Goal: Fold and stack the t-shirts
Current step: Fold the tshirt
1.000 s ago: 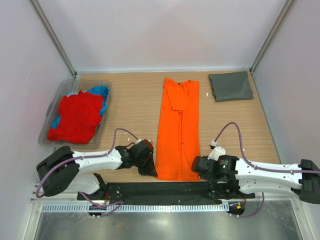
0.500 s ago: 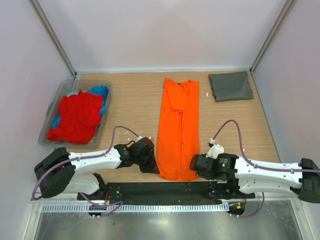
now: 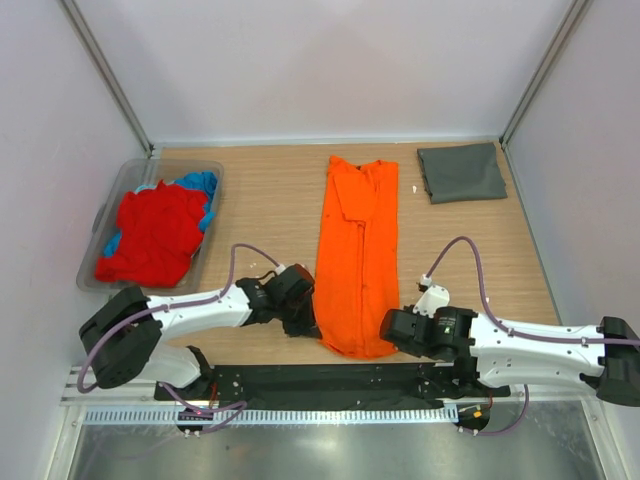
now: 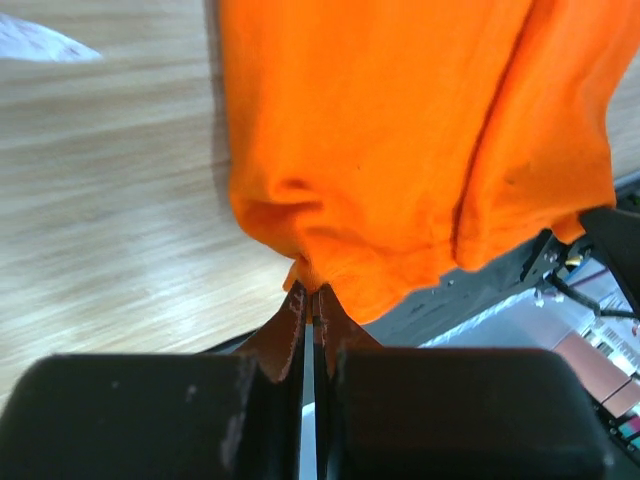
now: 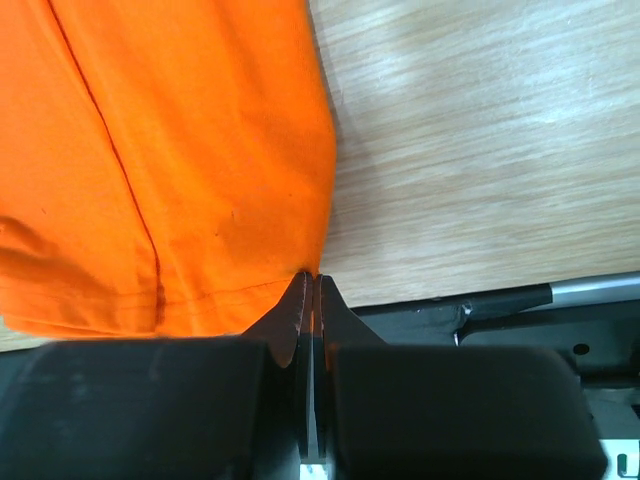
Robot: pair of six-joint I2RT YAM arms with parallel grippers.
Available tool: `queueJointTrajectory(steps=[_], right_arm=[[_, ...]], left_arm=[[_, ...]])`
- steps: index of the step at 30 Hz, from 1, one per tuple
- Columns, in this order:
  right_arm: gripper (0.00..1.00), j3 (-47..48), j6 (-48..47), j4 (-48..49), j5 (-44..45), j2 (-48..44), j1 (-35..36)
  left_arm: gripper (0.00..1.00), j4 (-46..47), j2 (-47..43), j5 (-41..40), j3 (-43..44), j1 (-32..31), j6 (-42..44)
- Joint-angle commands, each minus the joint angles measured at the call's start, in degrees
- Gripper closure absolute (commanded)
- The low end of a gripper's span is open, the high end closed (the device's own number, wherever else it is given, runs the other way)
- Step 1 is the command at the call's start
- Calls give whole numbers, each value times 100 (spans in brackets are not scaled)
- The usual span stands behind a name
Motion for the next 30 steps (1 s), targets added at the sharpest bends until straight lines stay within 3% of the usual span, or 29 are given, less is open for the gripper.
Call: queueJointTrajectory(steps=[1,11,15,20,25,30], right_arm=[[99,215,-219,0,545,90,31],[99,1199,-1414,219,1056,1504,-636],[99,1366,-2371,772,863,1619,-1671],[99,1796,-3629,1493,748,2181,-2464],[99,1990,-4482,2539,450,3041,-3229],[99,2824,-5044,2567,370,3526,-3740]], left_arm=[[100,-128,150,25,322,232,207],[100,-320,809,149,1050,725,690],[100,-470,1360,227,1613,1050,1077],[100,-690,1872,298,2465,1594,1420],[100,-1094,2732,-185,3757,1946,1877],[100,-1165,3217,-27,4180,2254,1957]])
